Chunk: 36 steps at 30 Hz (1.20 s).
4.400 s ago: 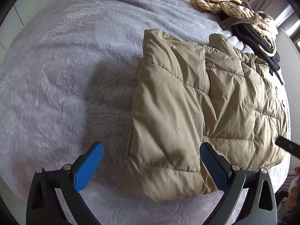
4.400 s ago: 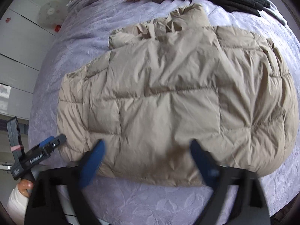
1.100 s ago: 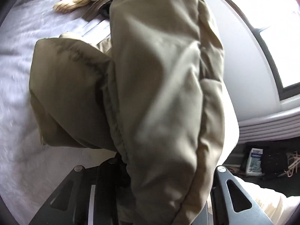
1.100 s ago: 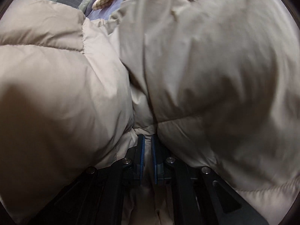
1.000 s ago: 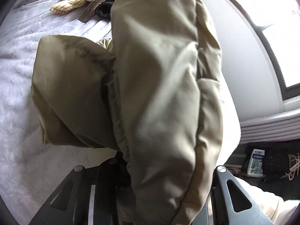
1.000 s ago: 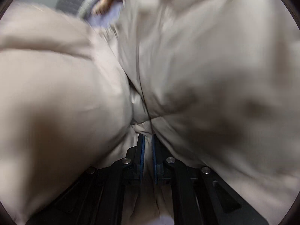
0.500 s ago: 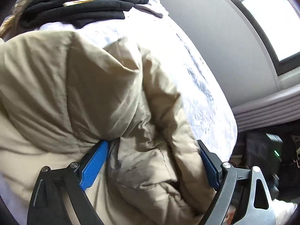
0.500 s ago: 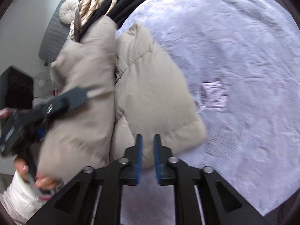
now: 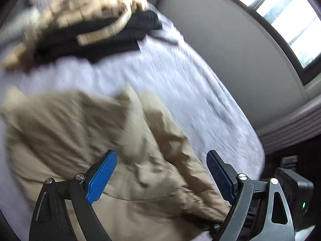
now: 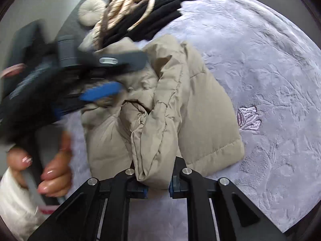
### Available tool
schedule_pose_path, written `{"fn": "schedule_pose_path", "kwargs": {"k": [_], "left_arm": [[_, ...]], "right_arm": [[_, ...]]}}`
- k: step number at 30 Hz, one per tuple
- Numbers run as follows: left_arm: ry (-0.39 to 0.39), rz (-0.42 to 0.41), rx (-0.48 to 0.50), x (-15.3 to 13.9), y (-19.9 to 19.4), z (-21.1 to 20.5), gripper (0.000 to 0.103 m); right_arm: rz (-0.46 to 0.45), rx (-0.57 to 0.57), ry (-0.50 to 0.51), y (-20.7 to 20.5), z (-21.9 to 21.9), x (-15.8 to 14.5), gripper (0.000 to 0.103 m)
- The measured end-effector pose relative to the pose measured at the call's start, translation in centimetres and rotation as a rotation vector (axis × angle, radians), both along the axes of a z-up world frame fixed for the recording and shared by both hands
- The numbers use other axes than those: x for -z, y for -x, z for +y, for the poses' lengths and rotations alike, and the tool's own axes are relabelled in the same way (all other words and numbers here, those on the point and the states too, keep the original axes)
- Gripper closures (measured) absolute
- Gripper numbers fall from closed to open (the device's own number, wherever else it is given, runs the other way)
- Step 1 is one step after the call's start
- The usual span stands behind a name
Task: Fold large clothes
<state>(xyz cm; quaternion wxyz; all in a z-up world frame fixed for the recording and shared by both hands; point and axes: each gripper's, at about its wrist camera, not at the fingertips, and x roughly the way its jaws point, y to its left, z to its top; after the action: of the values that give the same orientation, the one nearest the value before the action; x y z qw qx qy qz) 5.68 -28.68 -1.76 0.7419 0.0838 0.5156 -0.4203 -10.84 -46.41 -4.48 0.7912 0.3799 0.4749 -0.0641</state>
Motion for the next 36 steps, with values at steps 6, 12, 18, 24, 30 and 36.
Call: {"fn": "schedule_pose_path", "kwargs": {"k": [6,12,18,24,30,36], "left_arm": [[-0.195,-0.246,-0.141,0.5,-4.7,3.6,0.012],[-0.217,-0.213,-0.19,6.1,-5.7,0.6,0.012],[-0.239,-0.234,-0.168,8.4,-4.9,-4.2,0.012],[-0.208,-0.205,-0.189,8.4,-5.2,-3.1,0.012],[-0.194,-0.195,-0.189,8.2,-5.5,-2.1,0.012],[-0.143,-0.147,-0.211,7.5,-6.2,-0.3,0.012]], "right_arm": [[0.083,0.055,0.029,2.4,-1.4,1.9,0.092],[0.132,0.095,0.034,3.5,-3.1,4.1,0.092],[0.115,0.103,-0.128,4.9,-7.8,5.3,0.089],[-0.083,0.093,-0.12,5.4,-12.6,-0.3,0.074],[-0.082,0.024,-0.334,-2.9,-16.1,6.0,0.078],[-0.074,-0.069,-0.693,-7.3,-14.2,13.8,0.094]]}}
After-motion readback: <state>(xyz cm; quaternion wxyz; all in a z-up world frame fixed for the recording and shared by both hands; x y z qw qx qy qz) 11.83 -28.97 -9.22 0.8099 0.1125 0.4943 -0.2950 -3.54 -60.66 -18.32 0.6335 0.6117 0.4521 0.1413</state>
